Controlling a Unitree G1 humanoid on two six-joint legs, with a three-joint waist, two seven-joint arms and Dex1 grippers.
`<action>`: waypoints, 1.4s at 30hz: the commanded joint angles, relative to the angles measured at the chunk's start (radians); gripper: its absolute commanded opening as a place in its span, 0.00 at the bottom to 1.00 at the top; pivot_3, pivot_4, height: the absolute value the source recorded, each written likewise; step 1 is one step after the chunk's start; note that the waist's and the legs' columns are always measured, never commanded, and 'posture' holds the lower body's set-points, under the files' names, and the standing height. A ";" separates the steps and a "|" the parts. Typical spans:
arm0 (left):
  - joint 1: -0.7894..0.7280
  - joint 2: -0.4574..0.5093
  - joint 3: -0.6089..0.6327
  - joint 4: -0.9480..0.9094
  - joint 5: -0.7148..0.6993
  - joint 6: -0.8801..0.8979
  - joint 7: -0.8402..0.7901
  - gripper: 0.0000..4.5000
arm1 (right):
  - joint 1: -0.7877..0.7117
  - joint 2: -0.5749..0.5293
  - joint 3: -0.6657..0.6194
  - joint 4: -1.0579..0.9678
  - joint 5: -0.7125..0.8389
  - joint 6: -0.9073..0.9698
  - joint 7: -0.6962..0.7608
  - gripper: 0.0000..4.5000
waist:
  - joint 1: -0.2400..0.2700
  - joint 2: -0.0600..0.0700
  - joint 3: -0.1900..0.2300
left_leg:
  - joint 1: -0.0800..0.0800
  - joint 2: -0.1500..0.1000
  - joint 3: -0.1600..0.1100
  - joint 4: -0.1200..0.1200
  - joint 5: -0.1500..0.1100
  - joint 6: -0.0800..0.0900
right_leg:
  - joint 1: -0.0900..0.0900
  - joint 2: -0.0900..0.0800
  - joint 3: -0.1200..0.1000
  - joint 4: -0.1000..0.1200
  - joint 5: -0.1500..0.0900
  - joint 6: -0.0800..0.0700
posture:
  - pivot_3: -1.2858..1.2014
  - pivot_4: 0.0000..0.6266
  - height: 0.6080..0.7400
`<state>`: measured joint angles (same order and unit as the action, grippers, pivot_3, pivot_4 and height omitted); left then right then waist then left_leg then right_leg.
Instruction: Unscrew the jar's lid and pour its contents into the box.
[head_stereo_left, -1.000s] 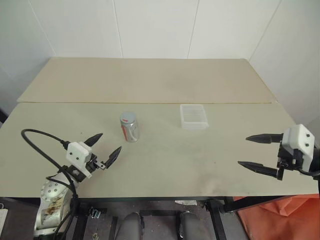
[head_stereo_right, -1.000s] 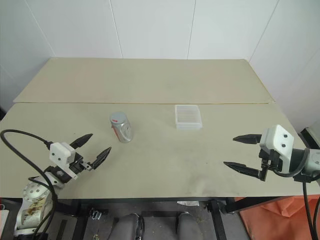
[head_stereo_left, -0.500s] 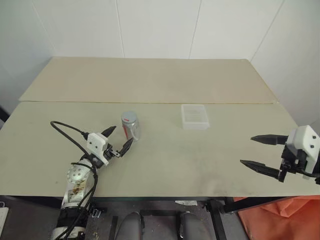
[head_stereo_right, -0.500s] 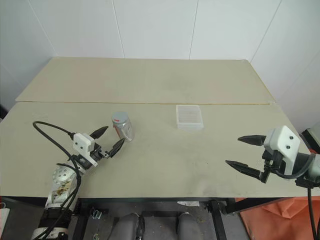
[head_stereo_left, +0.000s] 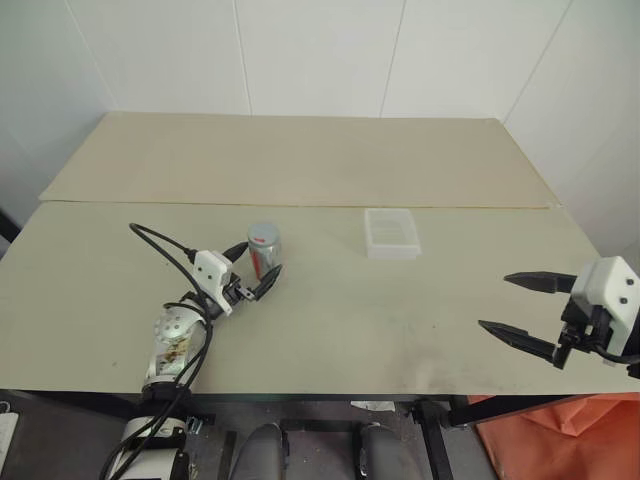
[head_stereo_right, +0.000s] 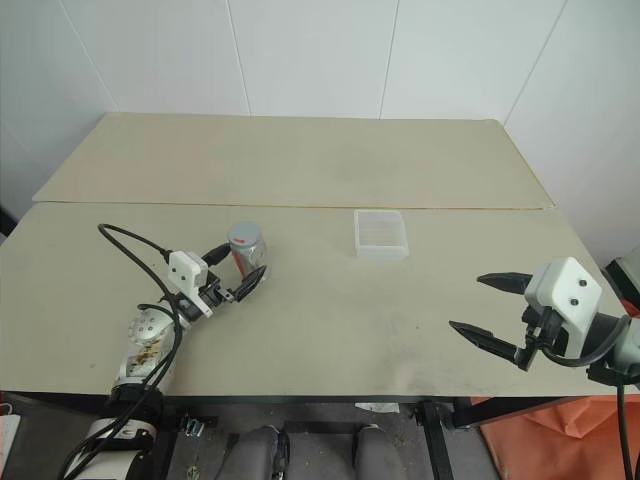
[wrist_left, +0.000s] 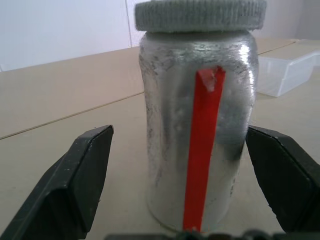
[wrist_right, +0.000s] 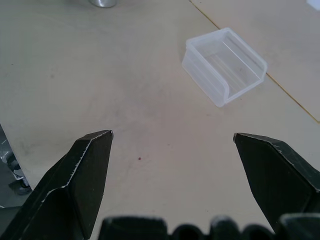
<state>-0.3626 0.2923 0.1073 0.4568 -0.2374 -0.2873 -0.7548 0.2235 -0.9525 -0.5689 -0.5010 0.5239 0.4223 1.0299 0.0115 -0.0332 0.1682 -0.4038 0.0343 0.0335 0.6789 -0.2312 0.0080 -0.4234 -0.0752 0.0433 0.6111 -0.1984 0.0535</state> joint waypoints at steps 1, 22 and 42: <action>-0.044 -0.023 0.003 0.027 -0.008 -0.027 0.022 1.00 | 0.008 0.006 -0.041 -0.034 0.008 0.005 -0.012 1.00 | 0.000 0.000 0.000 | 0.000 0.000 0.000 0.000 0.000 0.000 | 0.000 0.000 0.000 0.000 0.000 0.000 | 0.52 0.24 1.00; -0.004 -0.026 -0.012 -0.075 -0.003 0.115 0.085 0.47 | 0.006 0.009 -0.006 -0.033 -0.014 -0.009 -0.040 1.00 | -0.004 0.000 0.000 | 0.000 0.000 -0.001 0.000 0.000 0.000 | 0.000 0.000 0.000 0.000 0.000 0.001 | 0.52 0.24 1.00; 0.004 0.006 -0.177 -0.477 -0.105 0.389 -0.078 0.47 | -0.533 0.536 0.694 -0.223 -0.025 0.203 -0.663 1.00 | -0.018 0.000 0.000 | -0.002 0.000 -0.003 0.000 0.000 0.000 | -0.002 0.001 -0.001 0.000 0.004 -0.007 | 0.52 0.24 1.00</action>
<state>-0.3394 0.3049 -0.0648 0.0217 -0.3405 0.1088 -0.8385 -0.2967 -0.4205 0.1204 -0.7122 0.5209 0.6511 0.3720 -0.0065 -0.0330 0.1682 -0.4064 0.0338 0.0303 0.6789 -0.2310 0.0081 -0.4248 -0.0745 0.0425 0.6109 -0.1939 0.0464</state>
